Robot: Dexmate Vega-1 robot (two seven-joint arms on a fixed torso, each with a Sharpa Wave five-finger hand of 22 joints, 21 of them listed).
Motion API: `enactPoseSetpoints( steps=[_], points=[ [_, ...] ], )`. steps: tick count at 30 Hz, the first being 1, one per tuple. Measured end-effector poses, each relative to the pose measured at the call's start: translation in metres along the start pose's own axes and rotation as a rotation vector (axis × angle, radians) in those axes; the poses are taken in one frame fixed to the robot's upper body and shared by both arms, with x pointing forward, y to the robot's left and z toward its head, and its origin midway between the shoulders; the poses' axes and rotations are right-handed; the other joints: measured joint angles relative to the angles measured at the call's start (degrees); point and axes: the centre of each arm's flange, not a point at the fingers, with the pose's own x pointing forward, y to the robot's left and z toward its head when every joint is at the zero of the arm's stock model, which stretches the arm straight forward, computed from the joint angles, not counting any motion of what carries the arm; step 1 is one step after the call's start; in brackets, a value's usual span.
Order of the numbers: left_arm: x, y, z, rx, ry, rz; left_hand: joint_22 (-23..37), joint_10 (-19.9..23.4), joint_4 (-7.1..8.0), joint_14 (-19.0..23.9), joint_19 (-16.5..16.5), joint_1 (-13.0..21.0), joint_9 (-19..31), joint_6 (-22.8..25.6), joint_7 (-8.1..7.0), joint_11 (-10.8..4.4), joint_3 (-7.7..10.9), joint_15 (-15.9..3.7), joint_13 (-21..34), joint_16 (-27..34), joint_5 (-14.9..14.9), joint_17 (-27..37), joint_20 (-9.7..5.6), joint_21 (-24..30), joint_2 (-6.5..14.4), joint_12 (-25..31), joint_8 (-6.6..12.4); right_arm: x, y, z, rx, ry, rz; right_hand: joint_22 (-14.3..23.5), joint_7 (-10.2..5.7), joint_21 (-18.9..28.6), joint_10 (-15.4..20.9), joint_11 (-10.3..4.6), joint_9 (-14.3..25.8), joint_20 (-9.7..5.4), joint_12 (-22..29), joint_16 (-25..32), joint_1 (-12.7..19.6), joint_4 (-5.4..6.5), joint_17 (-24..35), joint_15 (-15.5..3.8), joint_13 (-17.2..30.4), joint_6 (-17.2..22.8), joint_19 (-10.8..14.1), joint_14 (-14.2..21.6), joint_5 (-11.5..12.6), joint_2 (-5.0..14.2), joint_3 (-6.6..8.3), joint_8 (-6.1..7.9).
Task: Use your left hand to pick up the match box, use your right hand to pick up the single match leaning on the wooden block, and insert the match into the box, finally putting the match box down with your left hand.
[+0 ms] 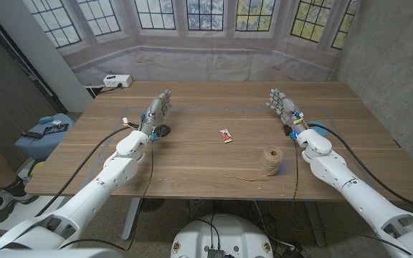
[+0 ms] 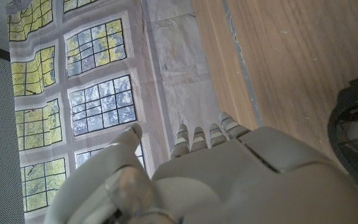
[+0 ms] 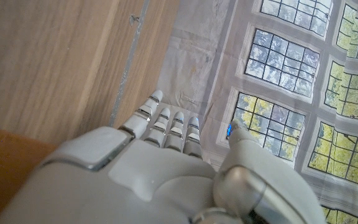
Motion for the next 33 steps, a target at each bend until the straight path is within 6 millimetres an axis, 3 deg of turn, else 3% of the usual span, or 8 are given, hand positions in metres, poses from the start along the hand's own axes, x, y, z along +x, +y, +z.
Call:
enactPoseSetpoints(
  steps=[22,33],
  points=[
    [0.002,-0.008,0.013,0.053,0.004,-0.040,-0.01,0.00,-0.72,0.00,0.00,0.68,-0.01,-0.01,0.00,-0.01,0.70,-0.01,-0.01,0.00,0.00,-0.01,-0.01,-0.29,-0.68,0.00,0.00,-0.002,-0.001,0.006,-0.006,-0.008,0.016,-0.01,-0.01,0.00,0.18,-0.18,-0.01,0.01,0.00,0.00,0.23,-0.49,0.27,0.00,-0.01,-0.01,-0.01,0.00,0.00,-0.23,0.47,0.00],
    [0.001,-0.007,0.023,0.094,0.009,-0.062,-0.01,0.00,-1.76,0.00,0.00,1.14,-0.01,-0.01,0.00,-0.01,0.92,-0.01,-0.01,0.00,0.00,-0.13,-0.01,-0.71,-1.15,0.00,0.00,-0.004,0.002,0.009,-0.004,-0.016,0.017,-0.01,0.00,0.00,0.17,-0.17,-0.02,0.01,0.00,0.45,0.23,-0.48,0.26,0.00,-0.01,-0.02,-0.01,0.00,0.00,-0.23,0.47,0.00]
  ],
)
